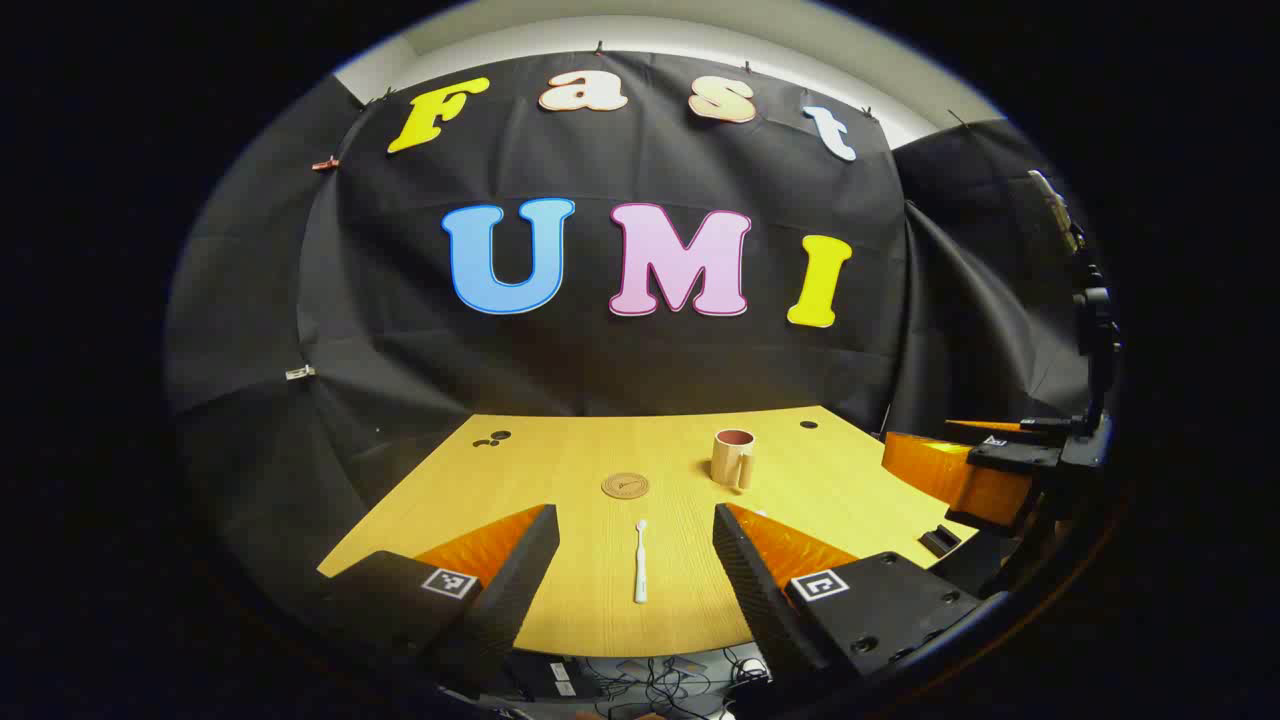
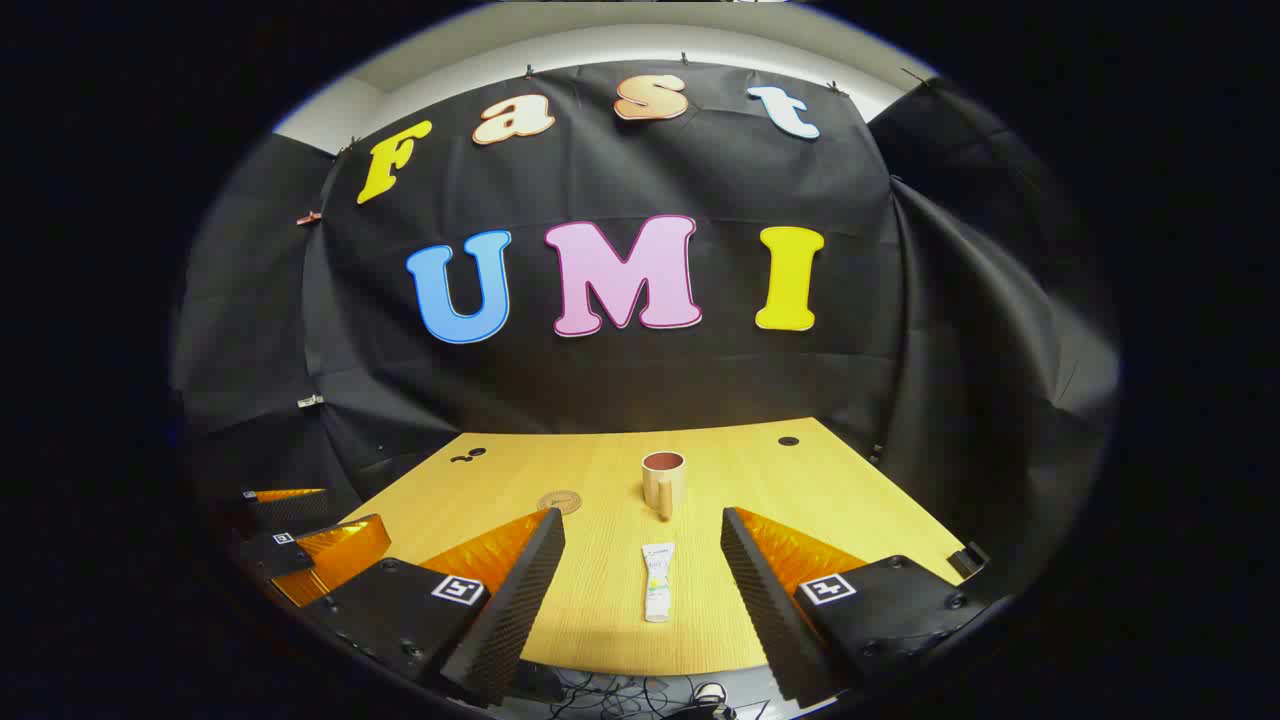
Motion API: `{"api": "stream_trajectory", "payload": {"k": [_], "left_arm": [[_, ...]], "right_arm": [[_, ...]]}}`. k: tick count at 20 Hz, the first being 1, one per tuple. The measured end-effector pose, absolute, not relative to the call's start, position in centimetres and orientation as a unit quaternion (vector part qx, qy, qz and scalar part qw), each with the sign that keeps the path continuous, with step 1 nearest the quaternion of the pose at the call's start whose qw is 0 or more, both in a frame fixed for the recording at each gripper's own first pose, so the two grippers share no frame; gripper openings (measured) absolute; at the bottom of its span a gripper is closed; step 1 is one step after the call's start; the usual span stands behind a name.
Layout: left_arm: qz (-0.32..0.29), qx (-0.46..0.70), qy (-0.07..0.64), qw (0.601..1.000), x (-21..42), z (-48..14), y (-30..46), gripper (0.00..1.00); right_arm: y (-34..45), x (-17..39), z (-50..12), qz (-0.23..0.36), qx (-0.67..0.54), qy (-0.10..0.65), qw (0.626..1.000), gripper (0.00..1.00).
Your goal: Put the toothbrush and toothpaste on the desktop into the cup, then pick up the cup and place it on the coaster on the desktop.
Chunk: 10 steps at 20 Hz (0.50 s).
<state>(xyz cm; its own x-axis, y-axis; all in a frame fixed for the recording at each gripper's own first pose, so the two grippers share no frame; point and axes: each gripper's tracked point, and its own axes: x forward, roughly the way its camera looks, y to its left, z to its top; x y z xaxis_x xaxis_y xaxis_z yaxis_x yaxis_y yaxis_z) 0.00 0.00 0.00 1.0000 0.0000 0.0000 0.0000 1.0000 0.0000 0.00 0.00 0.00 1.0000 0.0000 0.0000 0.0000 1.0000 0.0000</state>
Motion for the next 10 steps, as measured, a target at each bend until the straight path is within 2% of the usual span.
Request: {"api": "stream_trajectory", "payload": {"k": [10], "left_arm": [[-0.001,-0.004,0.024,1.000,1.4,-1.2,0.3,0.98]], "right_arm": [[1.0,1.4,-1.4,0.017,0.004,0.026,1.000,0.97]]}}
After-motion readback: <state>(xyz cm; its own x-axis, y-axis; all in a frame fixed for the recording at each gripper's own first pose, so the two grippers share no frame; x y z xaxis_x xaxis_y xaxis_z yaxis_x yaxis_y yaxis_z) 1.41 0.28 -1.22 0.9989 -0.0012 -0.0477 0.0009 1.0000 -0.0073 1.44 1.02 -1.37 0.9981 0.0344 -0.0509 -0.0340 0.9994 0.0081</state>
